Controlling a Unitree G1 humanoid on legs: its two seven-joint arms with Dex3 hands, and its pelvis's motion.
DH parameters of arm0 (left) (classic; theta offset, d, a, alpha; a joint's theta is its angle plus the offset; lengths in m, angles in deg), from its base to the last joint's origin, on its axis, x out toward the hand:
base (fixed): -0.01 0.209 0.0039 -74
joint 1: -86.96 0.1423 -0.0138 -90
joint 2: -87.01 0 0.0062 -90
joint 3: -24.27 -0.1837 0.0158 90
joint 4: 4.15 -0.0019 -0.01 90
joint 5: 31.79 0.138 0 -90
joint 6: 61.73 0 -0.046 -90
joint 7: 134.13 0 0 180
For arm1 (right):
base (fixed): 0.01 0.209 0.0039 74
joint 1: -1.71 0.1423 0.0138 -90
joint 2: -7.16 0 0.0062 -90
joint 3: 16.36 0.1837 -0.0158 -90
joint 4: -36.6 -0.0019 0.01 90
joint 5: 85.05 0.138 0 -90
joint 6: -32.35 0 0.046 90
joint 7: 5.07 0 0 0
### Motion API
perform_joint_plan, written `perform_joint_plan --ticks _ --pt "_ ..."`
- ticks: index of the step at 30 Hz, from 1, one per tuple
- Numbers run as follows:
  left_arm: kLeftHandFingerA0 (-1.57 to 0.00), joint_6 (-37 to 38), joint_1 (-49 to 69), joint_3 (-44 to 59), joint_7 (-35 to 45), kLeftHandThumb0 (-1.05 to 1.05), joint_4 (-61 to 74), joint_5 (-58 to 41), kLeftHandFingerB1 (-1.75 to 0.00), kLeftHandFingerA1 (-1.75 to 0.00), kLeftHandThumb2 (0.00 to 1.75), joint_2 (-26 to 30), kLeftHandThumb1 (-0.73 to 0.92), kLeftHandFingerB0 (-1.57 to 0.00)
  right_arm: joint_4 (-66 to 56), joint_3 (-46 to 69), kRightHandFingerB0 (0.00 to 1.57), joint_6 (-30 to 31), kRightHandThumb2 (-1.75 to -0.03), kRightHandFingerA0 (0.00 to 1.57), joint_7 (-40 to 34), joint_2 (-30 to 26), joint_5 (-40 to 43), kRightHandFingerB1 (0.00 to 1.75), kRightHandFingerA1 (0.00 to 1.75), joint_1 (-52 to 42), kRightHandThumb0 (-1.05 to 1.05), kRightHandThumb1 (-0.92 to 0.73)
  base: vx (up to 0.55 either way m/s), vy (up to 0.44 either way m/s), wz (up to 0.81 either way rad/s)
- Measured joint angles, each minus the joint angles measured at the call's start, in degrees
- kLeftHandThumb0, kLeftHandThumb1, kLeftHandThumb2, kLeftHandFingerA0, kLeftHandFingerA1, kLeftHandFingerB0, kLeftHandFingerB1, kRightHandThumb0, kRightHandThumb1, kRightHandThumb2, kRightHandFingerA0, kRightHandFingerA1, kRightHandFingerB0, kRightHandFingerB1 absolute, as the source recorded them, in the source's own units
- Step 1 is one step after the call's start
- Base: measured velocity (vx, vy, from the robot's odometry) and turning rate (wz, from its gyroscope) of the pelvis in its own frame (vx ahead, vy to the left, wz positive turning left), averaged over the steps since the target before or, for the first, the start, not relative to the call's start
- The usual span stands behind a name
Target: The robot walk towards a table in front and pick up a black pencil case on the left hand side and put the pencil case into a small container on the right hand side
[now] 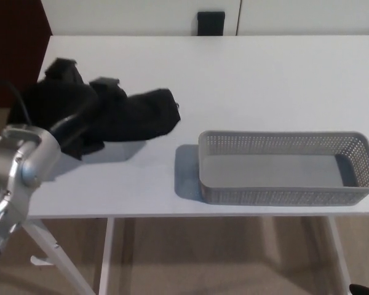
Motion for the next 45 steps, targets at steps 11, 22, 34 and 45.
perform_joint_plan --ticks 11,22,34,45 --pt "-0.71 -7.06 -2.43 0.57 7.37 -0.18 11.76 -1.50 -0.73 -1.51 0.65 -6.25 0.77 -0.71 0.07 -0.44 0.32 0.03 -0.78 0.52 0.09 -0.54 -0.53 0.51 0.59 0.47 -0.53 -0.44 -0.01 -0.002 0.01" --pt "-0.84 -16.36 -9.22 -0.77 17.31 -0.18 17.23 -7.27 -0.87 -1.47 0.68 -21.70 0.80 -0.81 0.07 -0.76 0.34 0.06 -0.78 0.53 0.09 -0.56 -1.34 0.51 0.59 0.75 -0.53 -0.45 0.00 0.000 0.00" --pt "-0.97 -26.72 -13.70 -2.75 22.31 -0.21 16.08 -10.26 -0.99 -1.40 0.81 -36.57 0.70 -0.84 0.03 -2.34 0.33 0.07 -0.80 0.56 -0.04 -0.98 -3.14 0.51 0.60 1.16 -0.54 -0.46 0.00 0.000 0.00" --pt "-0.95 -35.95 -13.69 -5.26 23.13 -0.21 10.06 -13.19 -0.97 -1.44 0.76 -40.68 0.70 -0.84 -1.01 -3.91 0.34 0.29 -0.79 0.56 -0.22 -2.34 -5.33 0.51 0.59 0.68 -0.54 -0.45 0.00 0.000 0.00"
